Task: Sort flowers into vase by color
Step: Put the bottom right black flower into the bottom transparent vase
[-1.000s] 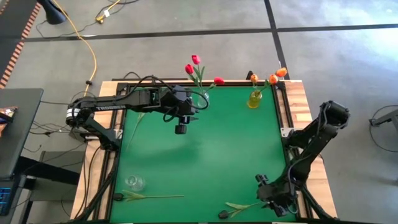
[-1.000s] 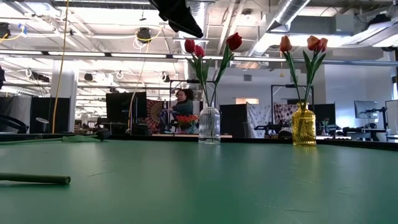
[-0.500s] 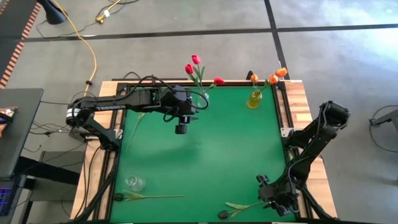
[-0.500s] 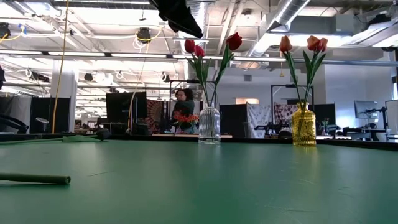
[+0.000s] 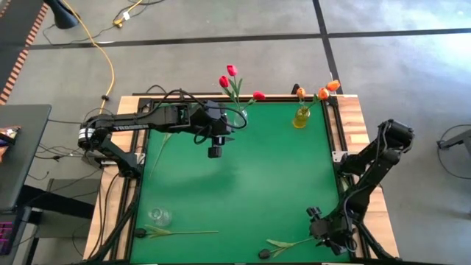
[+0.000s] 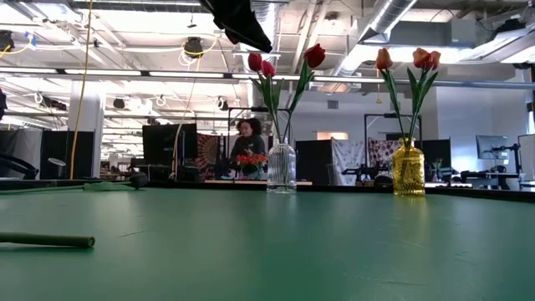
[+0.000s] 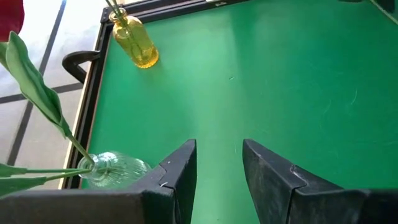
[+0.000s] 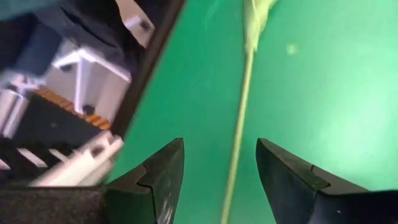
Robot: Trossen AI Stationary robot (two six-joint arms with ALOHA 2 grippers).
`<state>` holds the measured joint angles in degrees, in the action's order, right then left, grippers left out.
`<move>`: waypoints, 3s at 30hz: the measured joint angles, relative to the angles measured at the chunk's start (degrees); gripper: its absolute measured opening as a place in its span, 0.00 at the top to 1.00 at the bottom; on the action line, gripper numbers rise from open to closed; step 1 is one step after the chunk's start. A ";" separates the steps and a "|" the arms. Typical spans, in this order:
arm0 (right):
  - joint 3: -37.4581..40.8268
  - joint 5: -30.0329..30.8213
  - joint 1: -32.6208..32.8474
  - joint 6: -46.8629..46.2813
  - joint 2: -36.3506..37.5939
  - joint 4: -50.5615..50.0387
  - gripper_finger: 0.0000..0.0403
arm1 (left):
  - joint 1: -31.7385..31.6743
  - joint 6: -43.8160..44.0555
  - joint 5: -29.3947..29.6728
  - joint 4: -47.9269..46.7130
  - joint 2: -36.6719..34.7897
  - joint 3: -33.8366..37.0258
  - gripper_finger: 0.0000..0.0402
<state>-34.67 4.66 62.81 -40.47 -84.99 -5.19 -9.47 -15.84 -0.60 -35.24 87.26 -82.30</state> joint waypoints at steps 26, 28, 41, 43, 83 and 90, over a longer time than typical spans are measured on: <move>4.43 2.78 5.16 3.48 -0.50 -3.16 0.57 | 0.00 2.15 2.67 -0.48 0.00 0.00 0.70; 4.43 3.28 3.96 3.87 -0.56 -3.64 0.60 | 0.00 2.17 2.95 -0.47 0.00 0.00 0.70; 4.52 0.99 -1.62 4.30 -0.59 -3.22 0.96 | 0.00 2.17 2.99 1.32 0.00 0.00 0.70; 4.01 0.81 -1.99 4.33 -0.50 -3.81 0.95 | 0.00 2.17 2.98 1.80 0.00 0.00 0.70; 3.08 5.94 -48.32 17.15 36.11 0.21 0.96 | -5.40 17.13 -18.47 25.38 -23.04 17.18 0.87; 3.06 -1.43 -53.69 24.19 42.35 6.84 0.96 | -4.67 25.33 -8.21 46.68 -27.90 28.52 0.85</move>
<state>-31.62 3.24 9.12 -16.28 -42.64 1.65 -14.14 9.49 -8.81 11.44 59.36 -53.78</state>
